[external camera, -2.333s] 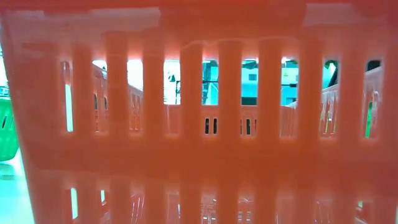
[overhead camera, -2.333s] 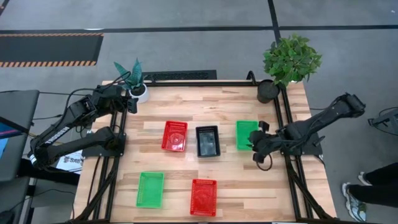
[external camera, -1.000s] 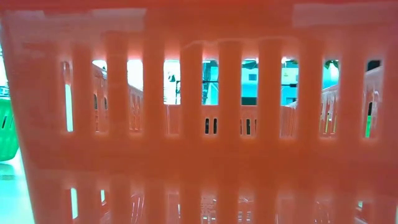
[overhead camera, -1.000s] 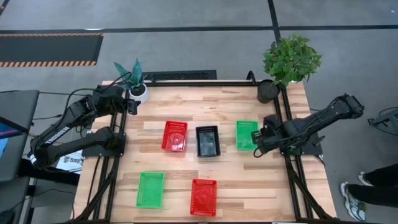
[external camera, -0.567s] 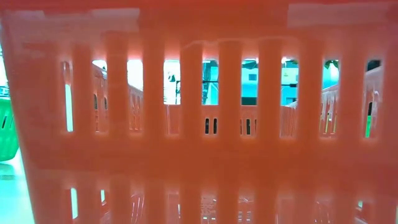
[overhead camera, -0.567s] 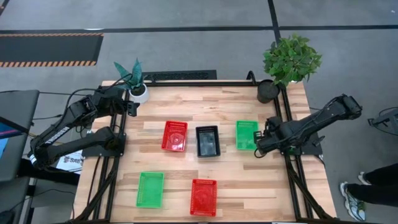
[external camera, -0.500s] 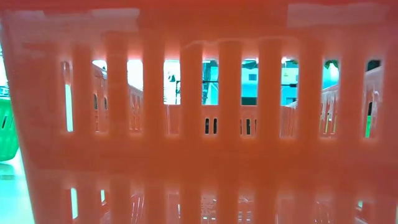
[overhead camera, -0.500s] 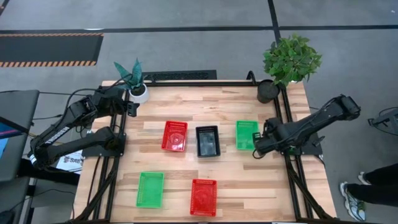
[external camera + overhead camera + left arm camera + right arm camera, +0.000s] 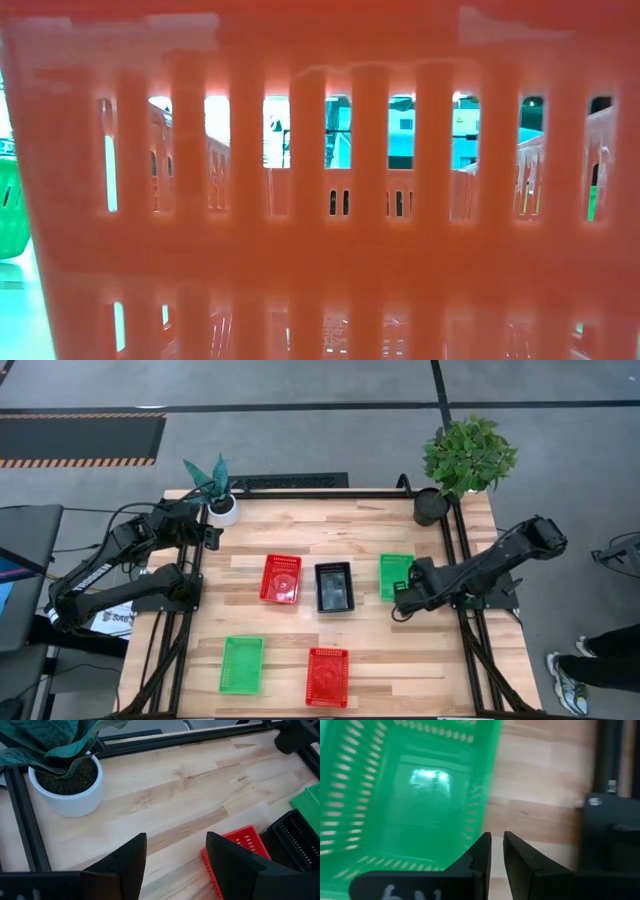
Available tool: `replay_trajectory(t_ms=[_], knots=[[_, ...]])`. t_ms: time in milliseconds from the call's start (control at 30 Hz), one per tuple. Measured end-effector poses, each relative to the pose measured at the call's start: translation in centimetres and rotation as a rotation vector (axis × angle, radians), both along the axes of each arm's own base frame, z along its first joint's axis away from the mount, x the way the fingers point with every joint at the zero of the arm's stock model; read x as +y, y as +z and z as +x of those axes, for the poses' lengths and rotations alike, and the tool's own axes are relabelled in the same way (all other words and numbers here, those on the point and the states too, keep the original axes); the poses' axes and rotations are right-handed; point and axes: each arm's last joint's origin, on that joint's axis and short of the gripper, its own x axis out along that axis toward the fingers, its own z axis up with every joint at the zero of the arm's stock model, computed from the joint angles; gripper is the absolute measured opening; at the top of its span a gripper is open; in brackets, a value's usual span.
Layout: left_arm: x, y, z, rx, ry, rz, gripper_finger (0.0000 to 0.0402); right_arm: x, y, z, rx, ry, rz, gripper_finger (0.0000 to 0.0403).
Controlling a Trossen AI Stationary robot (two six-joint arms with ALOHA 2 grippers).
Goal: Stack baskets by color
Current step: Adjust the stack of green baskets, then stack the bottom green basket on the green baskets
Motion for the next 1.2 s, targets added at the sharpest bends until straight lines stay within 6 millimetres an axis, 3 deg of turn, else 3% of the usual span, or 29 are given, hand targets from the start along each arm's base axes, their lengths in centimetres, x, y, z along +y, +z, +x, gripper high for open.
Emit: replay_trajectory(t_ms=[500, 667, 933, 1067, 1200], knots=[[0.0, 0.0, 0.0, 0.004, -0.007, 0.006, 0.0193, -2.4, 0.3, 3.0, -0.129, 0.104, 0.014, 0.007], [-0.2, 0.0, 0.2, -0.039, -0.064, -0.046, 0.0193, -2.0, 2.6, 3.1, -0.159, 0.174, 0.019, 0.007], [-1.8, -0.4, 0.3, -0.15, -0.399, -0.339, 0.0193, -0.6, 7.7, 3.7, -0.263, 0.494, 0.035, 0.007], [-3.0, -0.8, 0.0, -0.149, -0.549, -0.516, 0.0193, 0.4, 8.9, 3.8, -0.291, 0.576, 0.04, 0.007], [-3.8, -0.9, 0.1, -0.125, -0.593, -0.599, 0.0193, 1.4, 9.1, 3.8, -0.319, 0.619, 0.048, 0.007]])
